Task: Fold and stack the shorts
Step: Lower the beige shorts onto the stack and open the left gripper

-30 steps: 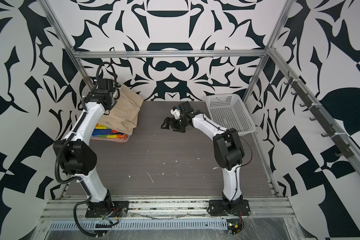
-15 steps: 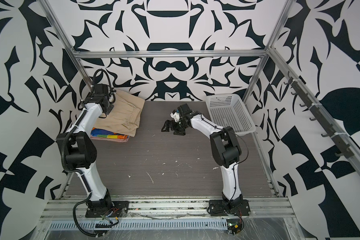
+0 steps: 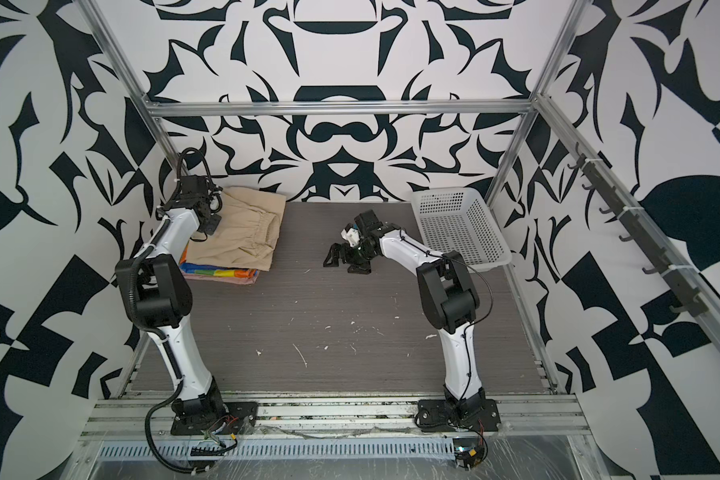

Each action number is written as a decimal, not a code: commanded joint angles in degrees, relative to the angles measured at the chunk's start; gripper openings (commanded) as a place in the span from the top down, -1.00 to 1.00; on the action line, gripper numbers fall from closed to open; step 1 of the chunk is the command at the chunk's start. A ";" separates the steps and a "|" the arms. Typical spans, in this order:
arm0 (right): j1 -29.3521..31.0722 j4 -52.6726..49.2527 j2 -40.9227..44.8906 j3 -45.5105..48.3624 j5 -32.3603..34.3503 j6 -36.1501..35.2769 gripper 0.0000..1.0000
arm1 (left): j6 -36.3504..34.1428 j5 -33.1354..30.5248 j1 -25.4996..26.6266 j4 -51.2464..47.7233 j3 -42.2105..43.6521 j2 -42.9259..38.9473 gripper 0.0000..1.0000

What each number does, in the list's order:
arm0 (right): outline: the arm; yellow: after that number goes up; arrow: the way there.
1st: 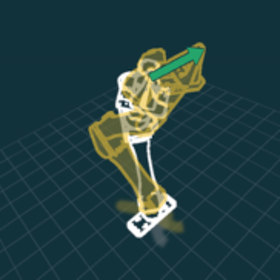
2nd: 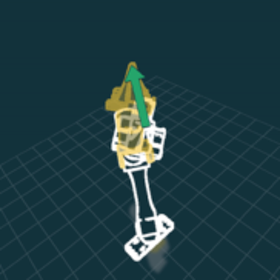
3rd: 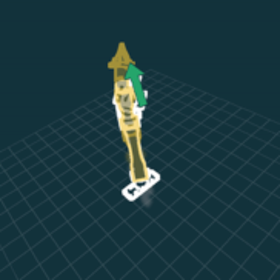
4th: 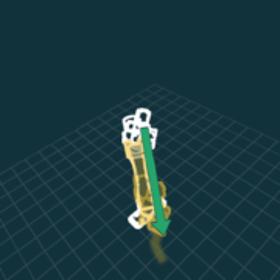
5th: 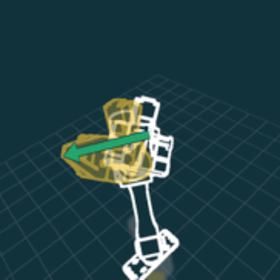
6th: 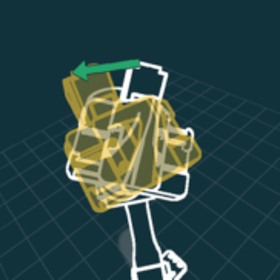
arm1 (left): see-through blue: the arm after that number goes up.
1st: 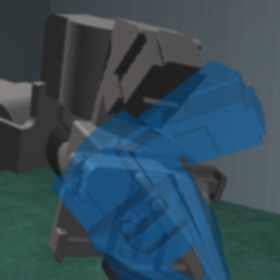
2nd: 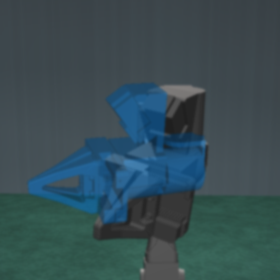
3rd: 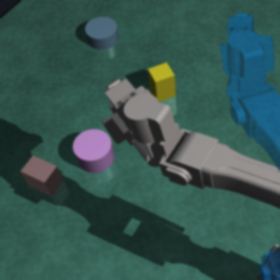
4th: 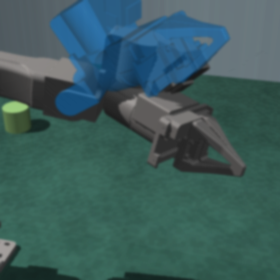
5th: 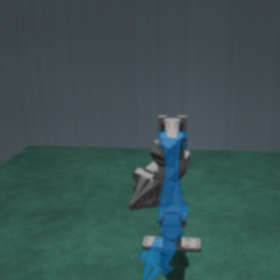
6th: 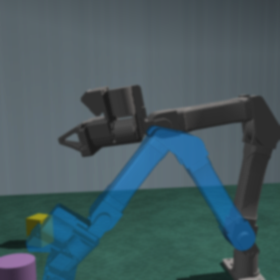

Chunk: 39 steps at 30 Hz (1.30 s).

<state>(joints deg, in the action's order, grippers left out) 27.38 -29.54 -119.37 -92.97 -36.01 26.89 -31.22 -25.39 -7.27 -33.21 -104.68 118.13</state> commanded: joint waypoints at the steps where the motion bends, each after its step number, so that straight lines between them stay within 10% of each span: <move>1: 0.31 -0.90 1.67 -2.16 -0.03 0.11 -1.00 | 1.38 1.00 -0.83 0.10 -2.01 2.74 1.00; 18: 0.33 -2.07 3.07 -1.40 0.41 -0.88 -1.00 | 6.85 -2.17 -2.83 -3.04 -5.37 7.57 1.00; 19: 0.29 -2.50 3.20 -1.44 0.49 -1.09 -1.00 | 7.72 -1.84 -2.83 -3.95 -6.18 7.73 0.91; 23: 0.30 -4.29 5.08 -1.43 1.78 -2.20 -1.00 | 12.37 -0.64 -2.42 -5.24 -7.49 5.55 -0.99; 32: -4.00 -8.50 16.01 2.71 12.76 -5.94 -1.00 | 25.55 15.70 -1.34 -5.83 -6.39 -12.84 -0.99; 39: -14.22 -5.95 27.55 10.52 23.80 -6.12 -1.00 | 28.07 20.74 6.00 10.64 13.85 -32.92 -0.98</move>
<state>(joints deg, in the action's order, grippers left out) 16.53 -35.92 -95.59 -85.08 -19.44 21.63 -5.58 -8.80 -4.40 -29.58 -97.91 88.64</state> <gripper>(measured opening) 0.997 0.992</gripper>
